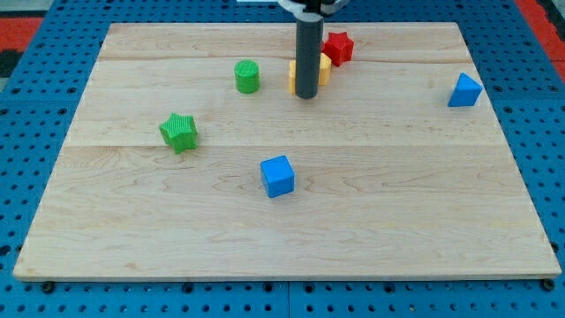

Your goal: Slightly push the green circle towards the middle of the board

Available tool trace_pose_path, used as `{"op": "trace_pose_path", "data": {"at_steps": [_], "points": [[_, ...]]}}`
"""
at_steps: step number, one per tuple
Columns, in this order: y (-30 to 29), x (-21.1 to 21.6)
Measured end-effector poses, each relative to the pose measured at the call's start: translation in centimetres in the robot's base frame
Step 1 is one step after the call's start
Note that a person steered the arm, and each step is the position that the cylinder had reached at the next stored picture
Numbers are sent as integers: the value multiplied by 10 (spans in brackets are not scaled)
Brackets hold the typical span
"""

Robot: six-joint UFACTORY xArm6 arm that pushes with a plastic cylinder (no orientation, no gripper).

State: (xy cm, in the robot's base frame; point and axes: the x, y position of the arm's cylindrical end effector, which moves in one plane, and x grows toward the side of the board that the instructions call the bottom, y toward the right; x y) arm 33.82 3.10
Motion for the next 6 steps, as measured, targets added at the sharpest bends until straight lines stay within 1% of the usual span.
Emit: {"op": "trace_pose_path", "data": {"at_steps": [1, 2, 3, 4, 5, 6], "points": [[-1, -18], [-10, -6], [-37, 1], [-72, -15], [-142, -20], [-135, -73]]}}
